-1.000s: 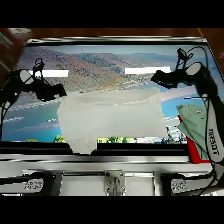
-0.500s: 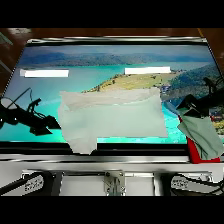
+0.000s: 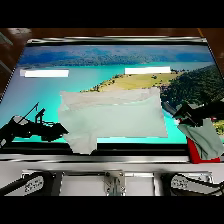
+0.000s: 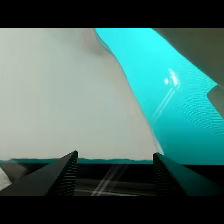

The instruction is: Fold the shirts.

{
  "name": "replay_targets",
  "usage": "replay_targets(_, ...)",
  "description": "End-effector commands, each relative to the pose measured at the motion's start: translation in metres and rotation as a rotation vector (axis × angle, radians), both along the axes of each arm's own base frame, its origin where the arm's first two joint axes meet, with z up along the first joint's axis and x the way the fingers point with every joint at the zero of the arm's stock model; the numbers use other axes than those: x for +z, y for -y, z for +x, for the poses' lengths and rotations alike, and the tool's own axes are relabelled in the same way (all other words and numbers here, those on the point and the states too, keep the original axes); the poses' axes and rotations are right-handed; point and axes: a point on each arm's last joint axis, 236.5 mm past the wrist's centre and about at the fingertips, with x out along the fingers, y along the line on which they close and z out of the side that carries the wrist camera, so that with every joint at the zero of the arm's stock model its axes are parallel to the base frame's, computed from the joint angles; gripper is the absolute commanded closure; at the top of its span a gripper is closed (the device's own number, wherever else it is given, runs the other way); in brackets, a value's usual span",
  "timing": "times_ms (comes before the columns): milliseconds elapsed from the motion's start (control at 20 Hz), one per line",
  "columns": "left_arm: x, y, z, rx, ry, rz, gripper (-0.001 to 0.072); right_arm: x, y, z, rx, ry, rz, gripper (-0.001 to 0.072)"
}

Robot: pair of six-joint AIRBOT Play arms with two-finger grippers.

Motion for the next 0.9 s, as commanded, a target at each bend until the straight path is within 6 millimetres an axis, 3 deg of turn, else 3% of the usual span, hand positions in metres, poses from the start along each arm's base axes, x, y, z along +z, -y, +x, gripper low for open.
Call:
replay_targets(0, -0.014, 0.009, 0.015, 0.046, 0.031, 0.033, 0.0231, -0.010, 0.013, -0.005, 0.009, -0.016, -0.064, 0.0120)
replay_targets(150, -0.020, 0.021, 0.011, 0.046, -0.005, 0.023, 0.0622, -0.024, 0.031, -0.034, 0.074, -0.124, -0.142, 0.0119)
replay_targets(200, -0.017, 0.022, 0.011, 0.042, -0.003, 0.020, 0.0655, -0.027, 0.025, -0.040, 0.073, -0.140, -0.122, 0.0119)
replay_targets(400, 0.006, 0.024, 0.022, -0.073, 0.119, 0.032, 0.0655, -0.048, -0.013, -0.047, 0.035, -0.122, 0.015, 0.0119)
replay_targets(850, 0.075, 0.021, 0.049, -0.070, 0.350, 0.062, 0.0655, -0.076, -0.025, -0.034, -0.085, -0.040, 0.036, 0.0120)
